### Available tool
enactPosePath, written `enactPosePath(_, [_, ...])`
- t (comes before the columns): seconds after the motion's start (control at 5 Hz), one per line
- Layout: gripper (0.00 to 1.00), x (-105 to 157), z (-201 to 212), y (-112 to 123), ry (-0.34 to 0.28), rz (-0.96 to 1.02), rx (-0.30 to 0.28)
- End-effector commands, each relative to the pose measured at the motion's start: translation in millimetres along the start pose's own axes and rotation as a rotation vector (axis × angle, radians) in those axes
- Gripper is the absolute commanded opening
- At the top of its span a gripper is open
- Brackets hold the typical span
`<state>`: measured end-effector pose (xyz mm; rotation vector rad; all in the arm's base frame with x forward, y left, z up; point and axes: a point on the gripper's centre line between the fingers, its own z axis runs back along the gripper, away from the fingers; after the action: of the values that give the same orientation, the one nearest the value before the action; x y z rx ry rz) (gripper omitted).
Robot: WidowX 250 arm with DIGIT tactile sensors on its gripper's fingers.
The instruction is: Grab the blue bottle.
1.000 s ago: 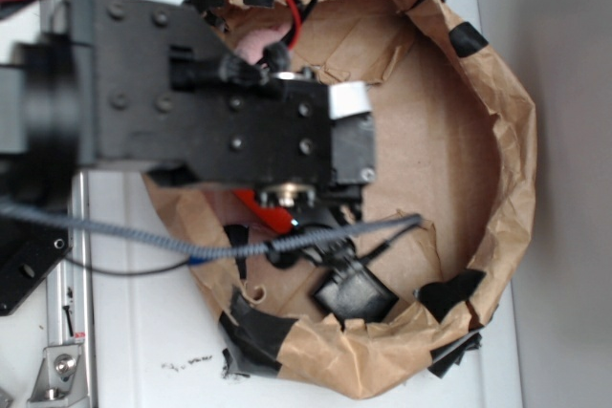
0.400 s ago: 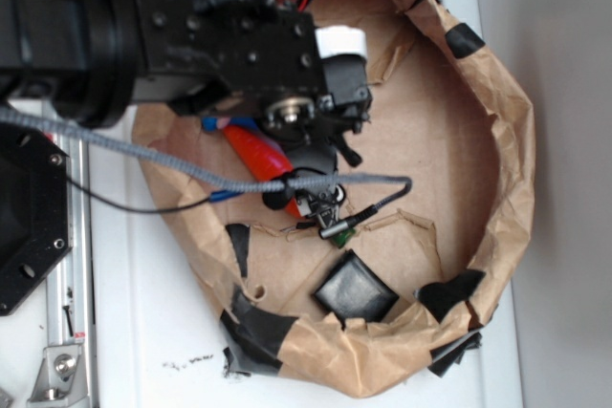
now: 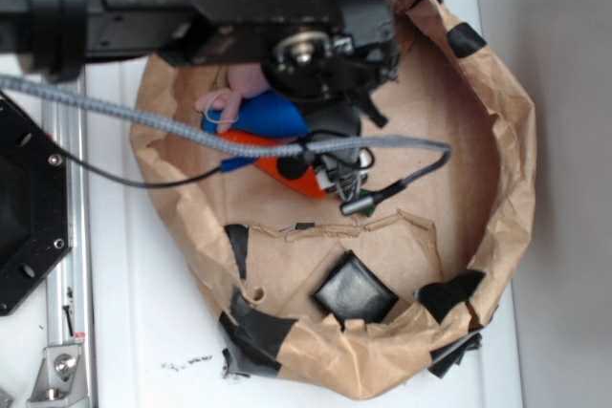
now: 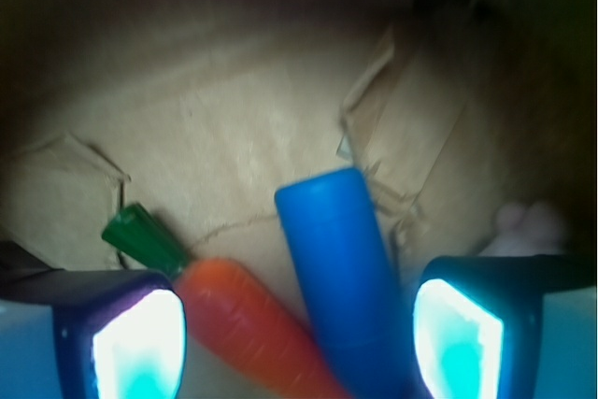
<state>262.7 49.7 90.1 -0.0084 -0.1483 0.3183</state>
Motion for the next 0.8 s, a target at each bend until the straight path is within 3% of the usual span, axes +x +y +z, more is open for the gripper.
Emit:
enactPosePath(0.0, [1.00,3.8,-41.6,7.6,0.024,-0.074,0.014])
enactPosePath(0.2, [1.00,-6.2,-72.2,0.8,0.103,-0.213,-0.017])
enactPosePath(0.4, [0.68,-4.5,-79.6,-2.8,0.141,-0.271,-0.005])
enactPosePath(0.6, [0.00,12.2,-39.9,-17.2,0.161,-0.371,0.042])
